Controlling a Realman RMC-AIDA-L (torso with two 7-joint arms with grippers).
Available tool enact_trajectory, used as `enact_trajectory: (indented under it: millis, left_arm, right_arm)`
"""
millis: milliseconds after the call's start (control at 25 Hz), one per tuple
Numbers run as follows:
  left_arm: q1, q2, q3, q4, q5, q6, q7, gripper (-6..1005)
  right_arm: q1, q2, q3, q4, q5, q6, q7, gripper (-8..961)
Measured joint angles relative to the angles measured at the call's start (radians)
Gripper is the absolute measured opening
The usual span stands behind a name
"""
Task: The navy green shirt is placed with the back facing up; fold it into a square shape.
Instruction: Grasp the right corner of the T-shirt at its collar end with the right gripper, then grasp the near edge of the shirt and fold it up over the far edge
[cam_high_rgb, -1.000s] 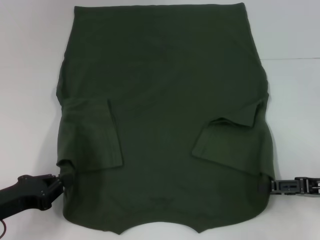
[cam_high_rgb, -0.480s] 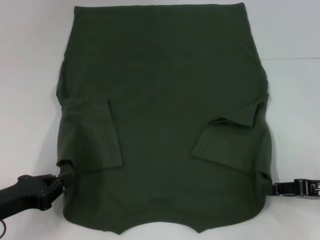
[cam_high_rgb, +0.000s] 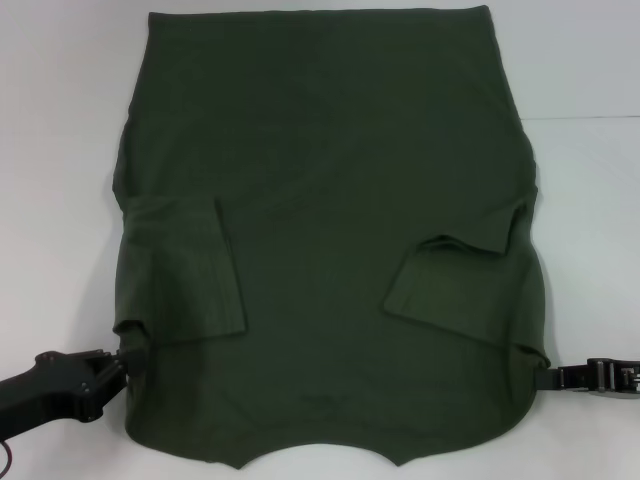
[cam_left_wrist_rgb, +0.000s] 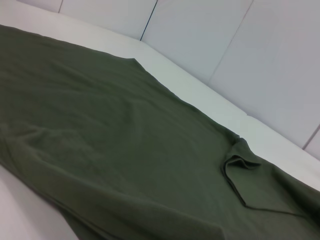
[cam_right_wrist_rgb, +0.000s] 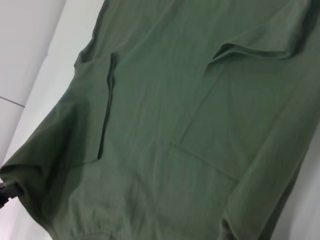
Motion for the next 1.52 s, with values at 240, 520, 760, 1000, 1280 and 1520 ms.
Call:
enact_trajectory:
  millis: [240,520,760,1000,1280,1520]
  left_arm:
    - [0.006,0.000,0.000,0.000,0.001,0.000,0.000,19]
    - [0.010,0.014,-0.002,0.006,0.003,0.054,-0.071,19]
    - [0.010,0.035,-0.001,0.004,0.006,0.111,-0.141,20]
    - [0.022,0.051,0.000,-0.002,0.006,0.154,-0.196,20]
    - [0.060,0.062,-0.017,-0.003,0.006,0.253,-0.240,20]
    - [0.100,0.074,-0.088,-0.021,0.006,0.379,-0.260,19]
  right_arm:
    - [-0.014,0.001,0.007,0.000,0.005,0.016,-0.010,3]
    - [-0.057,0.001,0.068,0.000,0.009,-0.013,-0.065,8]
    - [-0.090,-0.003,0.104,0.000,0.011,-0.029,-0.087,17]
    - [-0.107,-0.004,0.130,0.000,0.011,-0.059,-0.111,25]
    - [-0.151,-0.004,0.211,-0.001,0.011,-0.140,-0.192,35]
    - [-0.222,-0.001,0.238,-0.008,0.006,-0.212,-0.256,43]
